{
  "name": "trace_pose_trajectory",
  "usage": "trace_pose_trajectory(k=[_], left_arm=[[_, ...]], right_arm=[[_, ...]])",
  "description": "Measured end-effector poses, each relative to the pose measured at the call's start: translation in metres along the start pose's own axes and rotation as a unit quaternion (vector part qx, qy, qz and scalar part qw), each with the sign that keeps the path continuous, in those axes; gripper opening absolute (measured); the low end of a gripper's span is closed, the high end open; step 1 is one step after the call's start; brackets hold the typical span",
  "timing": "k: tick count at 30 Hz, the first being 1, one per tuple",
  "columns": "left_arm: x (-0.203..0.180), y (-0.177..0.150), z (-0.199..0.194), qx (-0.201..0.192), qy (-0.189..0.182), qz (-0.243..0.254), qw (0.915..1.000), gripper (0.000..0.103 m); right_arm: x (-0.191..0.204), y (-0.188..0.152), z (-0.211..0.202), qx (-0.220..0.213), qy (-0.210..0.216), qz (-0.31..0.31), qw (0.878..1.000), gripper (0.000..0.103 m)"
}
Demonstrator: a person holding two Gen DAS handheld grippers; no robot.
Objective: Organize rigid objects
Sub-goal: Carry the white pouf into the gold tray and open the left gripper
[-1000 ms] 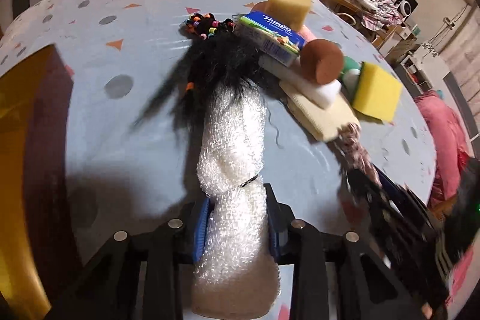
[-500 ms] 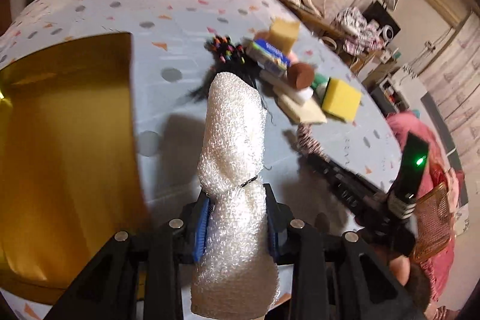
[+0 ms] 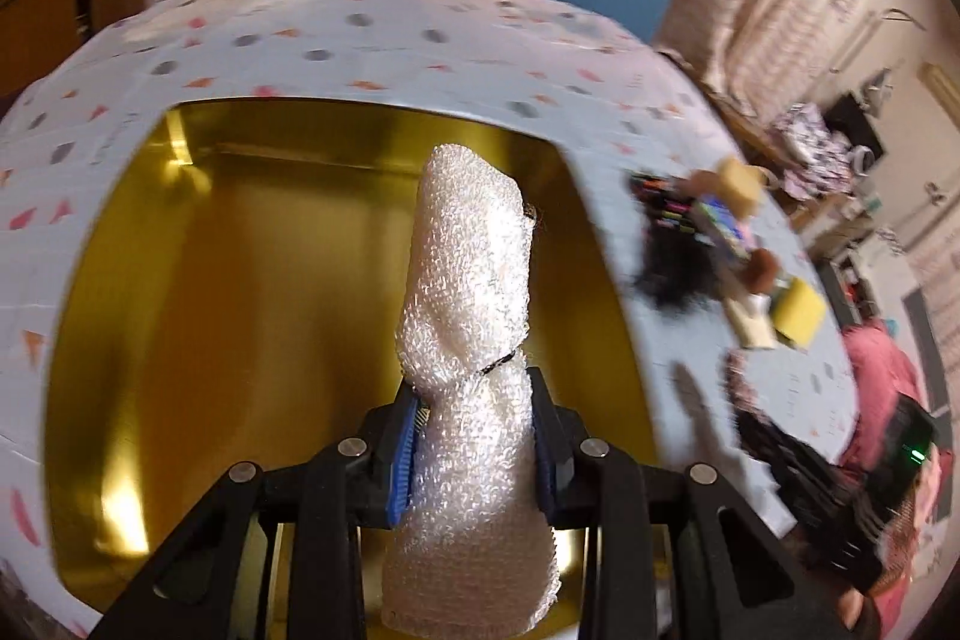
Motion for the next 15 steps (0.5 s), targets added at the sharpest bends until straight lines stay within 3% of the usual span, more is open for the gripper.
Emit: trace_pose_trajectory(k=[4,8,13,15], left_arm=[[0.044,0.016,0.011,0.013,0.055,-0.01,0.9984,0.031],[0.077,0.03,0.019,0.022,0.084,-0.028,0.9958,0.031],[0.098,0.046,0.024,0.017,0.148,-0.017,0.9888,0.033],[0.105,0.05,0.027,0.021,0.156,-0.021,0.9873,0.035]], right_arm=[[0.015,0.003,-0.006,-0.004,0.006,-0.01,1.0,0.021],[0.028,0.008,-0.014,-0.012,0.009,-0.019,1.0,0.021],[0.04,0.011,-0.019,-0.015,0.012,-0.028,0.999,0.021],[0.044,0.011,-0.019,-0.016,0.012,-0.032,0.999,0.021]])
Point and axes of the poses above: each gripper's, at about its wrist camera, not at the fingertips, and z roughly the way its jaws point, x to its left, y to its top, the point moved 6 cm from there along z, roughly the way its jaws point, and after that the axes turned 4 degrees about z, right-handed, at the moved point
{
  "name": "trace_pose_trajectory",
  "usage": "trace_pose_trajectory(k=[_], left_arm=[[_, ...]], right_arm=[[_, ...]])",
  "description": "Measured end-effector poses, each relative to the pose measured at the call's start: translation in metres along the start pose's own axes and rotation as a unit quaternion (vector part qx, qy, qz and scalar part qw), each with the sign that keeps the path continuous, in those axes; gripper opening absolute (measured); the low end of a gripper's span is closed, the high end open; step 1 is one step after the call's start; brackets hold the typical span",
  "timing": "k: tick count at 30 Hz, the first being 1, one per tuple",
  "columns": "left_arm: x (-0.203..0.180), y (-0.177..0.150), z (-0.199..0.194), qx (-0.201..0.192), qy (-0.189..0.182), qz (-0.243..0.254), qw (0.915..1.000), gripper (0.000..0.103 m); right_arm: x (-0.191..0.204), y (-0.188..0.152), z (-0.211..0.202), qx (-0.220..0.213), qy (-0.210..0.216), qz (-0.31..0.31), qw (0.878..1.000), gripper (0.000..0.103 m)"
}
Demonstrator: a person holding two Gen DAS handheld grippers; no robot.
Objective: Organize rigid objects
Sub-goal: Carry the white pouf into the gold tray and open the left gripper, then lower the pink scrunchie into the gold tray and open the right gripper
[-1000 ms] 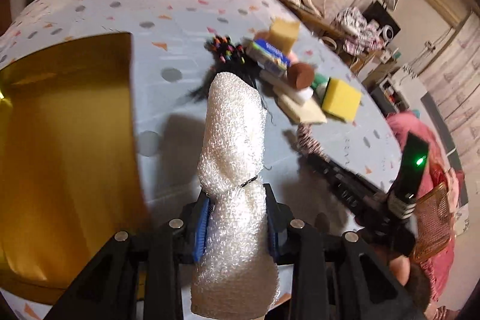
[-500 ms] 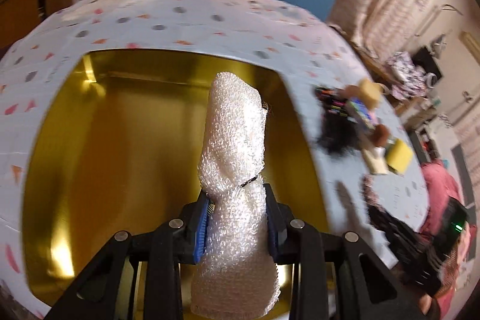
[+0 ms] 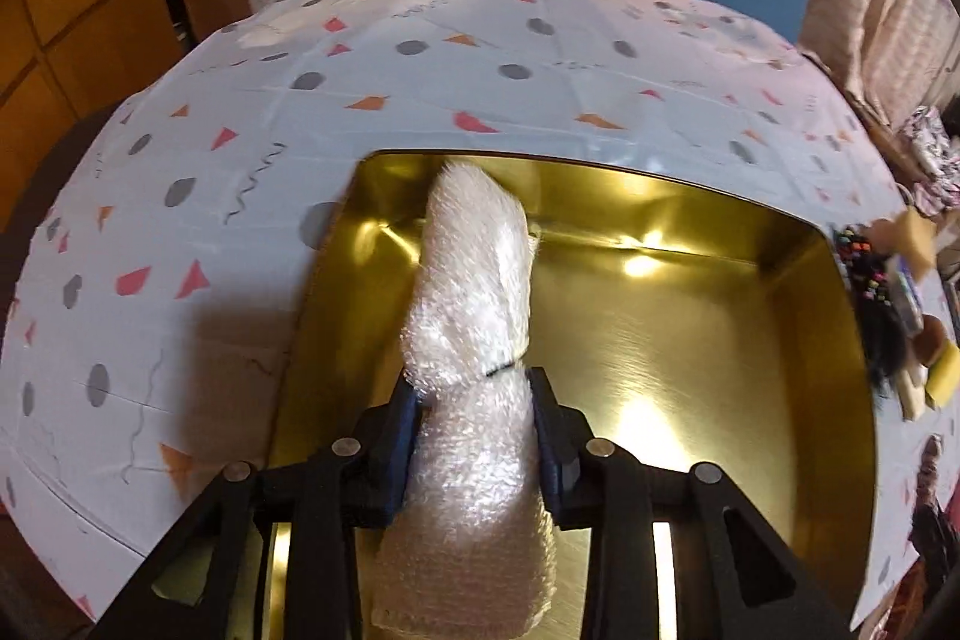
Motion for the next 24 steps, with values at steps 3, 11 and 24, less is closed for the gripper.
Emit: trace_pose_trajectory(k=[3,11,24], left_arm=[[0.008,0.005,-0.006,-0.014,-0.002,-0.01,0.9998,0.045],[0.026,0.004,-0.054,-0.084,-0.018,-0.055,0.9947,0.047],[0.012,-0.071,-0.084,-0.096,-0.087,-0.109,0.9855,0.047]], right_arm=[[0.005,0.001,0.0,0.0,0.004,-0.002,1.0,0.021],[0.03,0.008,-0.002,0.0,0.035,-0.011,0.999,0.021],[0.142,0.025,0.034,0.064,0.143,-0.06,0.986,0.021]])
Point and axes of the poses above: each gripper's, at about its wrist camera, not at the fingertips, and z roughly the way its jaws point, x to its left, y to its top, the point moved 6 cm from there along z, roughly the way its jaws point, and after that the axes turned 4 degrees about z, right-handed, at the moved point
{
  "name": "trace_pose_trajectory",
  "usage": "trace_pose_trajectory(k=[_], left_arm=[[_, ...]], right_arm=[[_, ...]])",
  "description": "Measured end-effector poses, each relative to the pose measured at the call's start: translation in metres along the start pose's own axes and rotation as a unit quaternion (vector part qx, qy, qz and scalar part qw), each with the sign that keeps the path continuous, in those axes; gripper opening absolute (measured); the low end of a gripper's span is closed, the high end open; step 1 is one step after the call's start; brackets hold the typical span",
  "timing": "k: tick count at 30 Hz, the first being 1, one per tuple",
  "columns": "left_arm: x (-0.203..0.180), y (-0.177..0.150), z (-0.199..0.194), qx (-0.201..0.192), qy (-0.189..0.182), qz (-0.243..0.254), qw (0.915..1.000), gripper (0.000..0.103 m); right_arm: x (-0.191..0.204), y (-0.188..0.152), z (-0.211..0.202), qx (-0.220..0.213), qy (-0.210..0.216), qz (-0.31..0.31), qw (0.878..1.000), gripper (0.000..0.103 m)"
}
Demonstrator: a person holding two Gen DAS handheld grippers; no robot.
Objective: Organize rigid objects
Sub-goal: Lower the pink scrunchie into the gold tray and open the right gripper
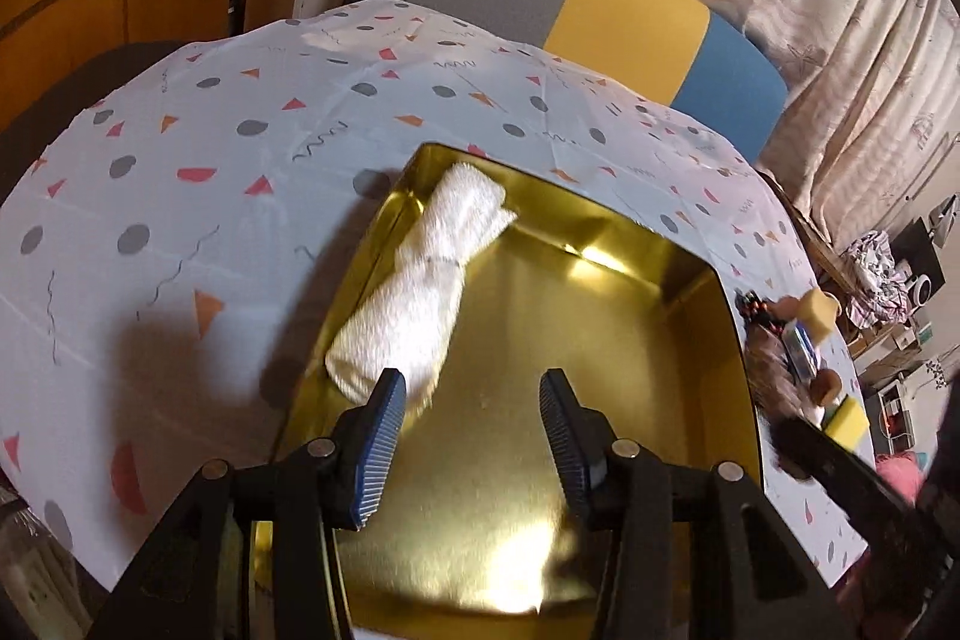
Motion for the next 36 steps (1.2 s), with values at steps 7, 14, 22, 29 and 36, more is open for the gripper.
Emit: trace_pose_trajectory(k=[7,14,22,29,36], left_arm=[[0.017,-0.011,-0.012,-0.014,0.001,-0.029,0.9995,0.047],[0.036,-0.009,-0.023,-0.029,0.006,-0.055,0.9981,0.047],[0.038,-0.008,-0.023,-0.027,0.006,-0.055,0.9981,0.047],[0.037,-0.008,-0.024,-0.029,0.006,-0.052,0.9982,0.047],[0.02,-0.013,-0.022,-0.021,0.0,-0.033,0.9992,0.047]], right_arm=[[0.034,0.01,0.063,0.066,0.002,-0.018,0.998,0.021],[0.04,0.032,0.118,0.091,-0.025,0.001,0.995,0.021],[0.04,0.05,0.164,0.093,-0.017,0.078,0.992,0.028],[0.051,0.051,0.127,0.059,0.021,0.042,0.997,0.062],[0.032,0.055,0.055,-0.01,-0.004,-0.008,1.0,0.065]])
Point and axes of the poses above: each gripper's, at about its wrist camera, not at the fingertips, and z roughly the way its jaws point, x to its left, y to its top, the point moved 6 cm from there along z, roughly the way its jaws point, and after that the axes turned 4 degrees about z, right-handed, at the moved point
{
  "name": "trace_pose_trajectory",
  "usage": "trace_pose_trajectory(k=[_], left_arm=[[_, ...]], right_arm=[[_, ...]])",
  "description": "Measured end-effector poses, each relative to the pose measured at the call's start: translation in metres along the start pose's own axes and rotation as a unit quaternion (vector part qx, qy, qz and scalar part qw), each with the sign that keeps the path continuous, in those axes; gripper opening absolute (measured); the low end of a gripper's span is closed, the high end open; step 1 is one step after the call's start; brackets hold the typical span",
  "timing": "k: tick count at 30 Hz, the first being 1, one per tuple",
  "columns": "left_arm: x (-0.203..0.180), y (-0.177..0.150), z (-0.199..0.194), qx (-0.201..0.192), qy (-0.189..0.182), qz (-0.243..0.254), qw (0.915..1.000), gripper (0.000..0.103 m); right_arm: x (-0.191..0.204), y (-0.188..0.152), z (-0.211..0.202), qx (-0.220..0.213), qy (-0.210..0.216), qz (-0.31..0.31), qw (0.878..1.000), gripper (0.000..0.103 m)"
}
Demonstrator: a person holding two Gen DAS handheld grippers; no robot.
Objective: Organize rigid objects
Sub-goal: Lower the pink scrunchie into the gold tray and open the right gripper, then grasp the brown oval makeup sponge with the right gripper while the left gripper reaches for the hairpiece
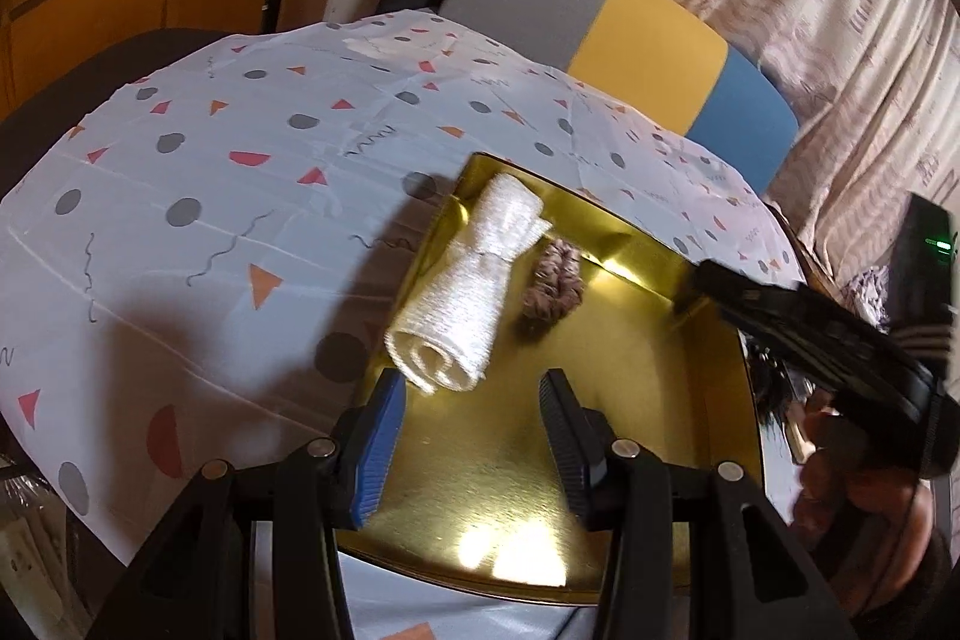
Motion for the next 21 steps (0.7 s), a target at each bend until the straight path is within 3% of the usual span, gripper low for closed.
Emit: trace_pose_trajectory(k=[3,8,21], left_arm=[[-0.014,-0.004,0.0,0.006,-0.01,0.014,0.9998,0.047],[-0.047,-0.015,-0.003,0.013,-0.034,0.051,0.9981,0.047],[-0.132,-0.068,-0.003,0.059,-0.095,0.141,0.9836,0.047]], right_arm=[[-0.013,-0.002,-0.029,-0.027,-0.025,-0.018,0.999,0.072],[-0.043,-0.016,-0.058,-0.039,-0.061,-0.024,0.997,0.072],[-0.178,-0.105,-0.094,0.002,-0.172,0.049,0.984,0.072]])
Point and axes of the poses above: each gripper's, at about its wrist camera, not at the fingertips, and z roughly the way its jaws point, x to its left, y to its top, the point moved 6 cm from there along z, roughly the way its jaws point, and after that the axes turned 4 degrees about z, right-handed, at the moved point
